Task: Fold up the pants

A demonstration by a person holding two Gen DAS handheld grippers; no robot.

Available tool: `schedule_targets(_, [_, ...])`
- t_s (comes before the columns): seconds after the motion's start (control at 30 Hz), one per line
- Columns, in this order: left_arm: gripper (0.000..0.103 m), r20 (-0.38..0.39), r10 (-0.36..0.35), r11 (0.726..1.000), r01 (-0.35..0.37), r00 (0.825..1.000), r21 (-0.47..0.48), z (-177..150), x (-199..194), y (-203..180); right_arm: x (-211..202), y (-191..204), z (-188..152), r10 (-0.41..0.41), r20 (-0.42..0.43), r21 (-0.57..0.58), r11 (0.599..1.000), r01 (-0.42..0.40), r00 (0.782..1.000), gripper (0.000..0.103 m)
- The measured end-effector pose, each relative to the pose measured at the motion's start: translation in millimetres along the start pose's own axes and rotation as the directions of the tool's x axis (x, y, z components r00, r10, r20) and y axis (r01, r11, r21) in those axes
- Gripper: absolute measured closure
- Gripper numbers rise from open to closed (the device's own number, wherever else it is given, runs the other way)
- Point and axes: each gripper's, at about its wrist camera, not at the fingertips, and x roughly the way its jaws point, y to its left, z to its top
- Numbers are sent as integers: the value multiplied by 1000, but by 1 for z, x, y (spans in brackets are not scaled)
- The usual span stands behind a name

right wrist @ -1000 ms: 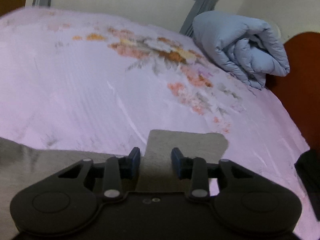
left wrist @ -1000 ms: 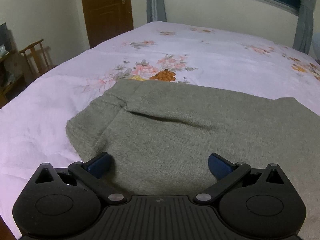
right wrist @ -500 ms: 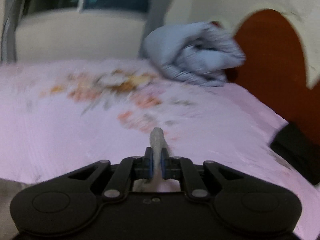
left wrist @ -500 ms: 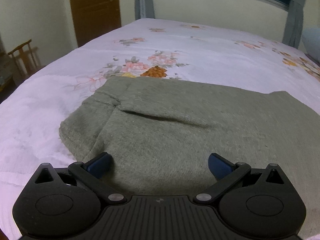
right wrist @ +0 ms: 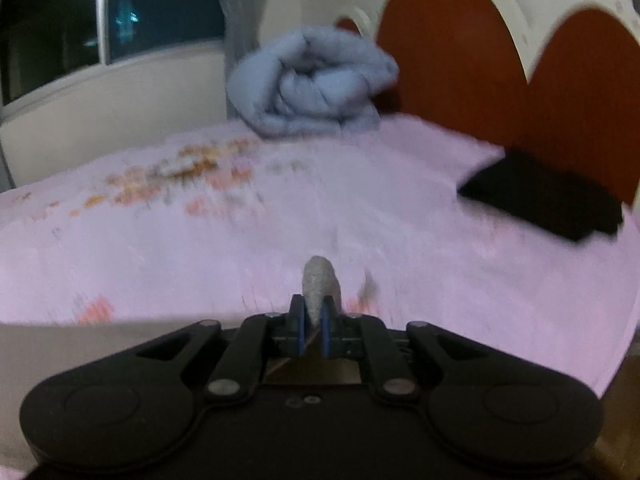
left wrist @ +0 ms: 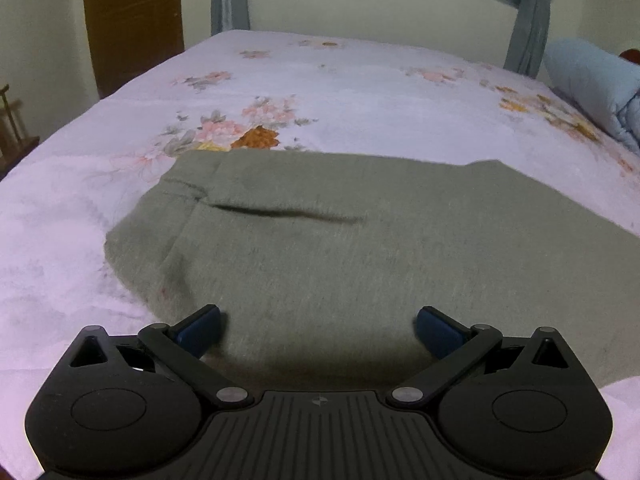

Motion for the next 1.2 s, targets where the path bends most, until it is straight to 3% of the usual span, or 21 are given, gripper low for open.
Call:
schedule_targets(0.1, [0, -8, 5, 1000, -5, 1000, -6, -3, -1, 2, 2, -13, -12, 3, -14, 71, 997, -2, 1000, 103])
schedule_targets(0.3, [0, -20, 22, 1000, -22, 1000, 12, -1, -2, 0, -28, -18, -2, 39, 77, 106, 993, -47, 996, 103])
schedule_targets(0.37, [0, -19, 8, 1000, -8, 1000, 10, 0, -6, -1, -20, -23, -11, 34, 48, 116, 992, -39, 998, 103])
schedule_targets(0.5, [0, -4, -5, 999, 5, 1000, 37, -3, -16, -14, 25, -48, -36, 60, -124, 212, 977, -32, 990, 97])
schedule_targets(0.57, [0, -8, -6, 1000, 6, 1000, 31, -4, -19, -17, 23, -56, -38, 60, -88, 210, 977, -40, 994, 88])
schedule_targets(0.73, [0, -12, -14, 1000, 14, 1000, 7, -7, -21, -19, 11, -60, -27, 104, -77, 194, 977, -87, 992, 87])
schedule_targets(0.8, [0, -10, -18, 1000, 18, 1000, 14, -6, -23, -22, -6, -62, -14, 76, 33, 162, 984, -80, 997, 84])
schedule_targets(0.83, [0, -11, -19, 1000, 19, 1000, 21, -6, -23, -23, -6, -64, -6, 100, 54, 148, 983, -107, 994, 83])
schedule_targets(0.93, [0, -16, -11, 999, 12, 1000, 43, -4, -21, -31, 29, -68, 17, 167, -51, 158, 975, -157, 985, 82])
schedule_targets(1.07, [0, -21, -3, 999, 4, 1000, 49, -1, -19, -40, 78, -52, 34, 211, -165, 85, 976, -199, 963, 82])
schedule_targets(1.2, [0, -38, 9, 999, -7, 999, 50, 0, -14, -45, 104, -33, 30, 178, -256, -2, 983, -184, 950, 82])
